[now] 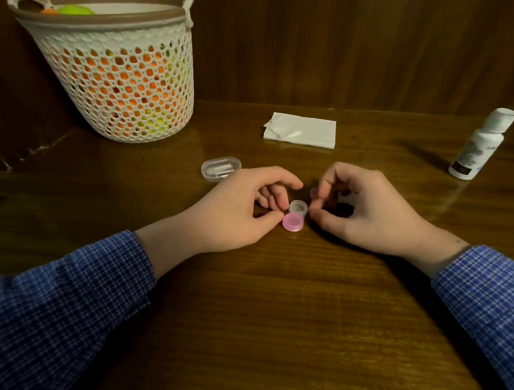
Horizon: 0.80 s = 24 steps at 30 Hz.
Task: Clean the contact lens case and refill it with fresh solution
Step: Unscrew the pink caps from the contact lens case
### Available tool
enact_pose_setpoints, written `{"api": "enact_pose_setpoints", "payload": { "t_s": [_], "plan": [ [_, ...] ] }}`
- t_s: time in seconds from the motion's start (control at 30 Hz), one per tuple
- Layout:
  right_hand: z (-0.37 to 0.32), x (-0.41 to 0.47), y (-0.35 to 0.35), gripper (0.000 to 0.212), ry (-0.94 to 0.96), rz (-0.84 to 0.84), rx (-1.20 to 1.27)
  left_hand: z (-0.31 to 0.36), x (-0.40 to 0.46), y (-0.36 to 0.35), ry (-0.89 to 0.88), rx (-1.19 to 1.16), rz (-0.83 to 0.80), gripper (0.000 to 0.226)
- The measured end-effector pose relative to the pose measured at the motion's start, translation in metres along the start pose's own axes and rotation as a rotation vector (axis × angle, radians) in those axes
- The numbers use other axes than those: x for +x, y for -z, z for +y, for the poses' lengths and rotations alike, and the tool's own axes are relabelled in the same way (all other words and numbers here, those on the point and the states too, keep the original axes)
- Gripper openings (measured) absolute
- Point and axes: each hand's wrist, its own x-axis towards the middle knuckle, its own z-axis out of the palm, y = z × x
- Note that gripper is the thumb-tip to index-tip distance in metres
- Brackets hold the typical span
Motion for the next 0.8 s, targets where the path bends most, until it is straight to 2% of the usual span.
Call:
{"api": "enact_pose_setpoints", "payload": {
  "t_s": [0.1, 0.27, 0.8],
  "plan": [
    [-0.0022, -0.0006, 0.0005, 0.018, -0.003, -0.001, 0.018, -0.0004, 0.0004, -0.0002, 0.020, -0.020, 0.022, 0.061],
    [-0.0095, -0.0027, -0.0008, 0.039, -0.003, -0.045, 0.052, 0.0002, 0.0008, -0.0005, 0.040, -0.002, 0.040, 0.070],
    [-0.0046, -0.0017, -0.0026, 0.028, 0.049, -0.097, 0.018, 0.0000, 0.0013, -0.0006, 0.029, -0.029, 0.006, 0.061]
  ]
}}
